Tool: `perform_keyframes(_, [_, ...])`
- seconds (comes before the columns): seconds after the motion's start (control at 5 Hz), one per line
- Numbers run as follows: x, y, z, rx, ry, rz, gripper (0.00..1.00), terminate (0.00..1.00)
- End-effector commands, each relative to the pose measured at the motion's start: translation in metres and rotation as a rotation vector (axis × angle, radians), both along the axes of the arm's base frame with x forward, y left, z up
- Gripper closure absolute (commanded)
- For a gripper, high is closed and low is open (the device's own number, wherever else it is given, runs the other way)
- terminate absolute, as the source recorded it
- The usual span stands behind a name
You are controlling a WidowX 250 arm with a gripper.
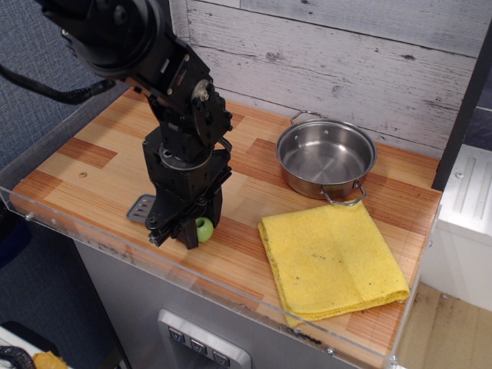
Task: Put the green handled utensil directly right of the sushi roll shape.
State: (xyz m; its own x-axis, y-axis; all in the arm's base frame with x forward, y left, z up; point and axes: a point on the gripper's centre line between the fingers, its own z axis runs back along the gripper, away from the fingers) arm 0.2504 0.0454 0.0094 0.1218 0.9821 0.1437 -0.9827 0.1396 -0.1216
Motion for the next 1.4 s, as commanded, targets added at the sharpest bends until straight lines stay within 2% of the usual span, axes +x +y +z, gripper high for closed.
perform_keyframes(0.0, [0.004,0.013,0.043,0.058,-0.068,0.018,1.0,0.0])
perform_keyframes(0.2, [0.009,0.03,0.072,0.14,-0.085,-0.071,1.0,0.0])
perform_keyframes(0.4, [0.015,0.041,0.088,0.146,-0.113,-0.218,1.0,0.0])
perform_keyframes(0.6, [0.026,0.052,0.097,0.208,-0.116,-0.441,1.0,0.0])
perform_keyframes(1.0, [0.055,0.041,0.082,0.301,-0.06,-0.886,1.0,0.0])
perform_keyframes(1.2, [0.066,0.029,0.07,0.373,-0.062,-1.058,1.0,0.0])
